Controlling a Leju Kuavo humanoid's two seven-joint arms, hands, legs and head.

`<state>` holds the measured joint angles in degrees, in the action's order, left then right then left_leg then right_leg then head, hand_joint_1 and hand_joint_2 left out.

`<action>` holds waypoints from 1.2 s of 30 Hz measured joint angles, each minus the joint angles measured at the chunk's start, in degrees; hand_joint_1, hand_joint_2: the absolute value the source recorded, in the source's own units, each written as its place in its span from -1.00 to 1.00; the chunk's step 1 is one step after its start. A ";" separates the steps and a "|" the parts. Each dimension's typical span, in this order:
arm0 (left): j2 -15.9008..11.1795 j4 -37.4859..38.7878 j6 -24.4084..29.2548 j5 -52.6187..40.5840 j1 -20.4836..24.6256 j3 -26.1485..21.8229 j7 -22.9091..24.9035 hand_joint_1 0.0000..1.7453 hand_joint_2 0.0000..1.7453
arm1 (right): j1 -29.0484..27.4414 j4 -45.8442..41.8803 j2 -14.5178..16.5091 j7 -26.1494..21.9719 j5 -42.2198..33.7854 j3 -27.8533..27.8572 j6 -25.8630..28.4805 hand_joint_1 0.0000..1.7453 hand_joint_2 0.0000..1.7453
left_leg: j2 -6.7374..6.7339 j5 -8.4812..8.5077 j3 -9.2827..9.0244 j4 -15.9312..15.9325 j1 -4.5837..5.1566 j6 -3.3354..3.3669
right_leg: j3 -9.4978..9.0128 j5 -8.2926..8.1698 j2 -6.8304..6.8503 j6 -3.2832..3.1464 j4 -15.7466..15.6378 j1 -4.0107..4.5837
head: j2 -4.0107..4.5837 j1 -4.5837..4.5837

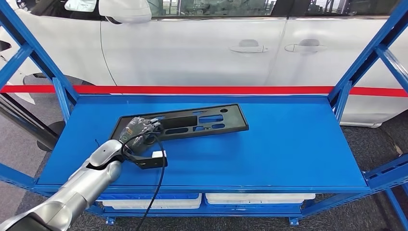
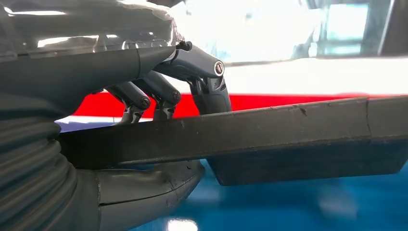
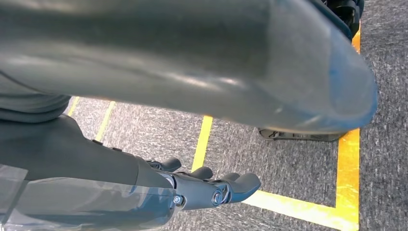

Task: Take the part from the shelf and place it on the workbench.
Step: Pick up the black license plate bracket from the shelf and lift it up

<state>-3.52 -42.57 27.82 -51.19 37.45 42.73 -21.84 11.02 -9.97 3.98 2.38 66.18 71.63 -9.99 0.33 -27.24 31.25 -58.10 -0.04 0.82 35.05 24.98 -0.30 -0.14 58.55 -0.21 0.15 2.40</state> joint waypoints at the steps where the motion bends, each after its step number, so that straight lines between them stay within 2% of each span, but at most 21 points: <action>1: 0.00 -0.21 1.96 -0.08 -0.54 -0.29 -0.14 1.00 1.00 | -0.01 0.00 0.00 0.00 -0.08 0.00 0.06 -1.00 -1.00 | 0.00 0.00 0.00 0.00 0.00 0.00 | 0.01 0.00 -0.01 0.00 0.00 0.00 | 0.00 0.00; 4: 0.00 -1.18 6.63 -0.38 -2.11 -1.39 -0.33 1.00 1.00 | -0.05 0.00 0.00 0.02 -0.32 0.00 0.25 -1.00 -1.00 | 0.00 0.00 0.03 0.00 0.00 0.00 | 0.04 0.00 0.00 0.00 0.00 0.01 | 0.00 0.00; 10: 0.02 -6.10 11.49 -5.58 -6.22 -4.82 1.17 1.00 1.00 | -0.26 0.00 0.00 0.02 -0.89 0.00 0.99 -1.00 -1.00 | 0.00 -0.01 0.09 0.00 0.00 0.02 | 0.10 0.01 -0.02 0.01 -0.01 0.02 | 0.00 0.00; 15: 0.66 -15.80 11.87 -15.04 -11.80 -12.47 -0.41 1.00 1.00 | -0.43 0.00 0.00 0.03 -1.28 0.00 1.13 -1.00 -1.00 | 0.00 -0.05 0.17 -0.01 0.01 0.03 | 0.17 0.03 -0.02 0.03 -0.04 0.03 | 0.00 0.00; 21: 1.26 -23.21 11.92 -24.30 -14.87 -18.67 -0.19 1.00 1.00 | -0.49 0.00 0.00 0.17 -1.41 0.00 1.64 -1.00 -1.00 | 0.00 -0.07 0.18 -0.01 0.02 0.01 | 0.17 0.03 -0.01 0.04 -0.05 0.02 | 0.00 0.00; 26: 1.33 -27.04 11.92 -28.96 -16.10 -20.80 1.82 1.00 1.00 | -0.48 0.00 0.01 0.30 -1.49 0.00 1.70 -1.00 -1.00 | 0.00 -0.11 0.22 -0.11 0.10 0.07 | 0.15 0.01 -0.01 0.08 -0.09 -0.06 | 0.00 0.00; 30: 1.27 -28.00 11.92 -29.75 -16.20 -21.11 3.38 1.00 1.00 | -0.46 0.00 0.15 0.52 -1.56 0.00 1.70 -1.00 -1.00 | 0.04 -0.16 0.39 -0.45 0.33 0.49 | 0.14 -0.18 0.08 0.36 -0.19 -0.28 | 0.00 0.01; 32: 1.22 -28.21 11.92 -30.02 -16.17 -21.07 4.17 1.00 1.00 | -0.44 0.00 0.18 0.56 -1.60 0.00 1.70 -1.00 -1.00 | -0.05 0.49 0.18 0.24 0.07 0.83 | 0.06 -0.28 0.07 0.71 -0.34 -0.22 | 0.00 0.01; 33: 1.20 -28.29 11.92 -30.14 -16.14 -21.04 4.52 1.00 1.00 | -0.43 0.00 0.19 0.57 -1.61 0.00 1.72 -1.00 -1.00 | -0.13 0.96 0.02 0.77 -0.15 1.03 | 0.18 0.17 0.06 0.96 -0.03 -0.19 | 0.00 0.00; 34: 1.18 -28.33 11.92 -30.22 -16.08 -21.00 4.80 1.00 1.00 | -0.43 0.00 0.18 0.59 -1.61 0.00 1.74 -1.00 -1.00 | -0.23 1.40 -0.07 1.30 -0.40 1.24 | 0.70 1.37 0.05 1.20 1.21 -0.20 | 0.00 -0.01; 36: 1.15 -28.35 11.92 -30.28 -16.06 -20.88 5.13 1.00 1.00 | -0.47 0.00 0.17 0.61 -1.61 0.00 1.76 -1.00 -1.00 | -0.37 1.83 0.13 1.61 -0.60 1.43 | 3.25 5.31 0.07 1.71 7.26 -0.55 | 0.00 -0.01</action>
<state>-2.37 -70.93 39.74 -81.47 21.40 21.85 -16.71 10.55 -9.97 4.15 2.99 64.57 71.63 -8.23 -0.04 -25.41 31.38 -56.48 -0.64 2.26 38.30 30.29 -0.22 1.57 65.81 -0.76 0.15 2.40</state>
